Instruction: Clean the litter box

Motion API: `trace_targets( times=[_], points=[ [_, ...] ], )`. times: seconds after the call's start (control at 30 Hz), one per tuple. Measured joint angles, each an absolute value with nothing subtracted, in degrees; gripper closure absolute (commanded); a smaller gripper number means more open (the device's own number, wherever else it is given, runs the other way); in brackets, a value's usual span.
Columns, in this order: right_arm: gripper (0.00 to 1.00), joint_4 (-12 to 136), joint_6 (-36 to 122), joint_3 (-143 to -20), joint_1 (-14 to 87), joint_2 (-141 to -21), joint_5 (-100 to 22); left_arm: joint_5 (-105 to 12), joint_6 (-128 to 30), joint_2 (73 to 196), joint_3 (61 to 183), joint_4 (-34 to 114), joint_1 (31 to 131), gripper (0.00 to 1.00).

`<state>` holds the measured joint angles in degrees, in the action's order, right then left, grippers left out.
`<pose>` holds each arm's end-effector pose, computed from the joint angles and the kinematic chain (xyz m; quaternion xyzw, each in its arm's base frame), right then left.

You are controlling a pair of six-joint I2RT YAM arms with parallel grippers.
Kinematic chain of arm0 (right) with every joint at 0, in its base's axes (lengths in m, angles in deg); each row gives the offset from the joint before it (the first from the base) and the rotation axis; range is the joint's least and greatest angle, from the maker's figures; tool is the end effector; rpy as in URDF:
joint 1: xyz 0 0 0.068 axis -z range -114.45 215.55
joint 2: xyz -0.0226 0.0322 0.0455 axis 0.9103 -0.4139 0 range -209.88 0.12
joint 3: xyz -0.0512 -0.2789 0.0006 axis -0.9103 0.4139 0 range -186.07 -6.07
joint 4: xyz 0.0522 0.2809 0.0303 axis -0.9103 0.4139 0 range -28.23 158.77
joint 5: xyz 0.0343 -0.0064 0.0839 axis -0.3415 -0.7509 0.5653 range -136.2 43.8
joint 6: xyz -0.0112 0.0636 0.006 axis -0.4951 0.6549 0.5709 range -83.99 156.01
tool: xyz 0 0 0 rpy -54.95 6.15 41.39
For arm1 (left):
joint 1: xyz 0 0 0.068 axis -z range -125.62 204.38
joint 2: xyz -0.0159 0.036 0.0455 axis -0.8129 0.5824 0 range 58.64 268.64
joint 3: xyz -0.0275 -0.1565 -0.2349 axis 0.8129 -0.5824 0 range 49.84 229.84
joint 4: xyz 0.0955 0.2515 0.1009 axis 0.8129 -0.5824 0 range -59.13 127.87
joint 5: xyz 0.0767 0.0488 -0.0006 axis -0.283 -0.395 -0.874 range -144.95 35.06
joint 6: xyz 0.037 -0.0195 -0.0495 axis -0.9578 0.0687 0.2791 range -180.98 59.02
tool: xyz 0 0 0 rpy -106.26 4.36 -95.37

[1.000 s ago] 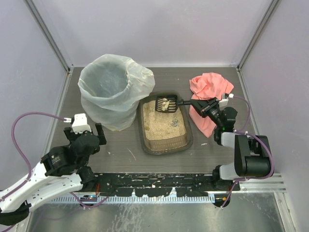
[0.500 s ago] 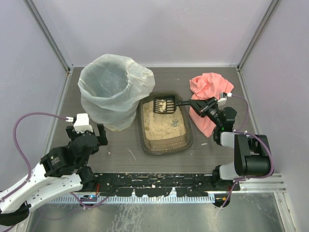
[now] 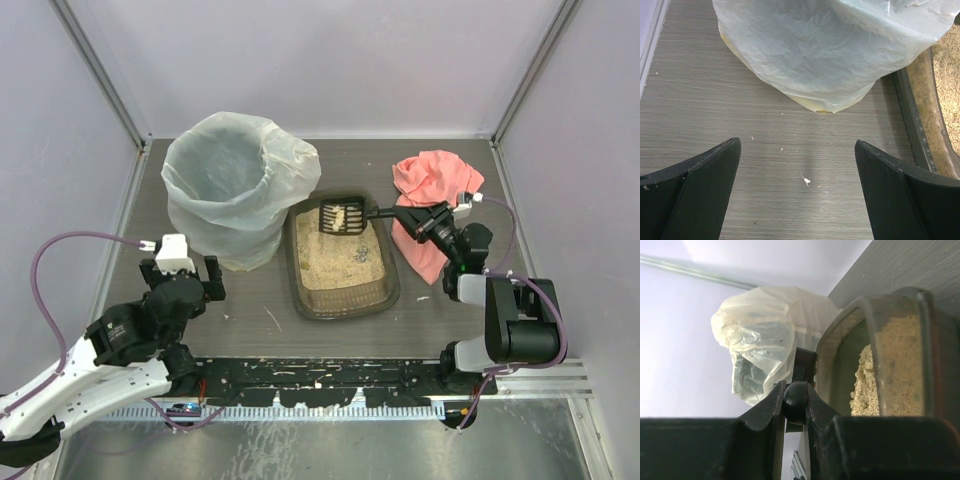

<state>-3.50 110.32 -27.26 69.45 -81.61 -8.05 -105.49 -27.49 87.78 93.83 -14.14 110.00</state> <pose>0.2815 0.0121 0.1874 0.2172 0.6484 0.5817 0.4405 0.0957 -0.0706 0.3111 -0.0311 0.8312 -0.0098 0.5550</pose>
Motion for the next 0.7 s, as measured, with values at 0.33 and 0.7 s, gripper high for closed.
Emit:
trace_targets(
  times=[0.33,0.7],
  points=[
    [0.99,-2.3,112.2,-25.7,70.3,-80.5,-9.5,-105.5,-27.5,86.7,93.5,-14.0,110.0,0.02],
    [0.99,11.7,110.3,-26.8,69.8,-67.7,-12.4,-105.3,-27.6,86.4,93.5,-13.8,110.0,0.02]
  ],
)
